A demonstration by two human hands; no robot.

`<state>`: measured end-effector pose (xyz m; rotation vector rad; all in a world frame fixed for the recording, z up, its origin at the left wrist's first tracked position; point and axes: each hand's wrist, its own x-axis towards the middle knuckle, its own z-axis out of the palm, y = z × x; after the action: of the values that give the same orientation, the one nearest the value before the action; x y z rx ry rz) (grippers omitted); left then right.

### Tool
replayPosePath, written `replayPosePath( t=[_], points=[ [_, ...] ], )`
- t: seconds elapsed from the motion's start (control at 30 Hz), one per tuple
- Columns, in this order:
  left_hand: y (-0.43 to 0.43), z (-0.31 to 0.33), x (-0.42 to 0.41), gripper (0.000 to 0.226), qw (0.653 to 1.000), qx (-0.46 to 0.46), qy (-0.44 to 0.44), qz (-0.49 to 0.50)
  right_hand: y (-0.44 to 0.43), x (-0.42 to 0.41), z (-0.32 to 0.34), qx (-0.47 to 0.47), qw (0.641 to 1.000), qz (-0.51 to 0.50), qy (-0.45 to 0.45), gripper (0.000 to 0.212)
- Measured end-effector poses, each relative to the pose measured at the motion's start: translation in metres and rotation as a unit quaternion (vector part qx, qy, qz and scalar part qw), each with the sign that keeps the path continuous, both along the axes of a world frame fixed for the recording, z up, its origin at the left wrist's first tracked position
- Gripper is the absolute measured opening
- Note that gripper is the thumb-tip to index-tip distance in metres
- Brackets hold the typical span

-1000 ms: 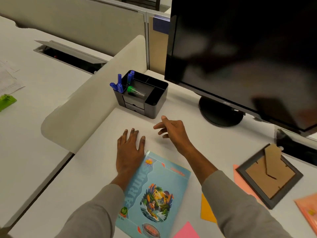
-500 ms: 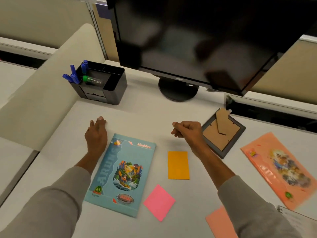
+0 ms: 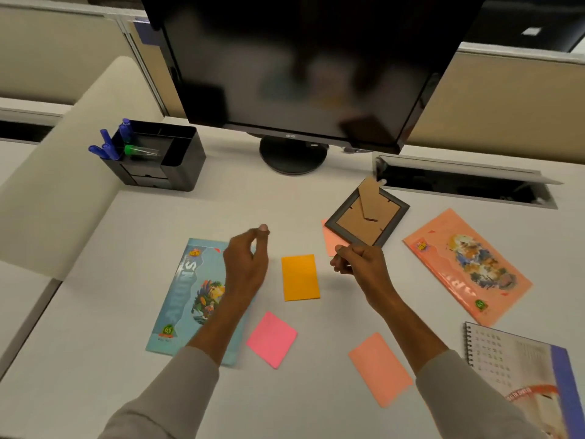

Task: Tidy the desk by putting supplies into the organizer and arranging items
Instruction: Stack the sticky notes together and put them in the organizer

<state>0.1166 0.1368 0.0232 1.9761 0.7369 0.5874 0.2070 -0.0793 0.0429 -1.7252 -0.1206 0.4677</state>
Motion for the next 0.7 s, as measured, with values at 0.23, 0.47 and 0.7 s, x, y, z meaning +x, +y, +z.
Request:
replayPosePath(
  t=[0.23, 0.47, 0.7],
  points=[
    [-0.089, -0.007, -0.013, 0.016, 0.992, -0.024, 0.014, -0.125, -0.035, -0.028, -0.011, -0.015, 1.0, -0.002, 0.011, 0.03],
    [-0.145, -0.01, -0.02, 0.014, 0.972, -0.063, 0.043, -0.222, -0.067, -0.05, -0.021, -0.074, 0.997, 0.012, -0.027, 0.014],
    [-0.163, -0.029, -0.05, 0.036, 0.95, 0.019, 0.165, -0.264, -0.125, -0.072, -0.033, -0.255, 0.962, 0.033, -0.089, 0.021]
  ],
)
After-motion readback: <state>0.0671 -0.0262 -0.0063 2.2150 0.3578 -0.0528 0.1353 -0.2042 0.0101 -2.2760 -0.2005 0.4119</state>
